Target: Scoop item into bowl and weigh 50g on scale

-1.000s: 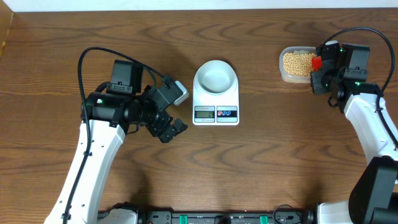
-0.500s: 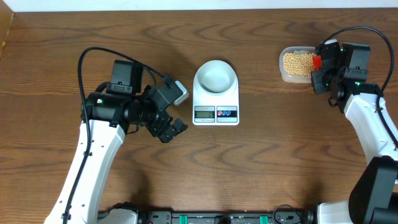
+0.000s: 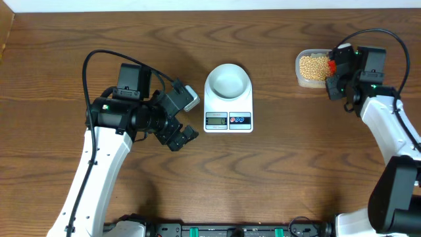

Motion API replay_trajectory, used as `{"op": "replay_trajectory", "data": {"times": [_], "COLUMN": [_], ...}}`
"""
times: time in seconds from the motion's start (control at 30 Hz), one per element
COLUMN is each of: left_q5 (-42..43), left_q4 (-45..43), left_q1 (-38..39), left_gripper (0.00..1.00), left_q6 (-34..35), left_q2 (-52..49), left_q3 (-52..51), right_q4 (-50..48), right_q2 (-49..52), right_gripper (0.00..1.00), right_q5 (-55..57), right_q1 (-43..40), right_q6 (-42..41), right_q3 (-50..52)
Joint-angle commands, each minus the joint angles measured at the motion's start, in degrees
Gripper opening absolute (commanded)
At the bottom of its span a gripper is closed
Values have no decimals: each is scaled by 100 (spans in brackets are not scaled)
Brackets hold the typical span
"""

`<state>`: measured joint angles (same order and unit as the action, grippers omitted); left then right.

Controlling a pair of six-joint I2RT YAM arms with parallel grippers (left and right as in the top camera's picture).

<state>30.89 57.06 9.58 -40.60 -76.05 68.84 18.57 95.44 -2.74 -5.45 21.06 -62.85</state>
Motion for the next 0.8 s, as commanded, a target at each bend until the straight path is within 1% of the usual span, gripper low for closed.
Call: {"op": "replay_trajectory", "data": {"times": [0.0, 0.17, 0.43, 0.6, 0.77], "left_q5": [-55, -55, -55, -55, -55], "left_q4": [33, 33, 33, 33, 33], "left_q1": [-26, -26, -26, -26, -26], "left_gripper": [98, 98, 98, 98, 98], "left_q6": [-74, -74, -74, -74, -74], "left_q2": [83, 83, 83, 83, 83], "left_q3": [79, 79, 79, 79, 79], "right_q4": [31, 120, 118, 129, 203], "right_q2": [92, 92, 94, 103, 125], "right_gripper": [1, 1, 1, 1, 1], "right_q5": [-299, -605, -984, -988, -988], "right_q1": [52, 52, 50, 50, 37], "right_q6": [-236, -546, -1294, -1851, -2090], "right_q3": [-76, -74, -76, -74, -74]}}
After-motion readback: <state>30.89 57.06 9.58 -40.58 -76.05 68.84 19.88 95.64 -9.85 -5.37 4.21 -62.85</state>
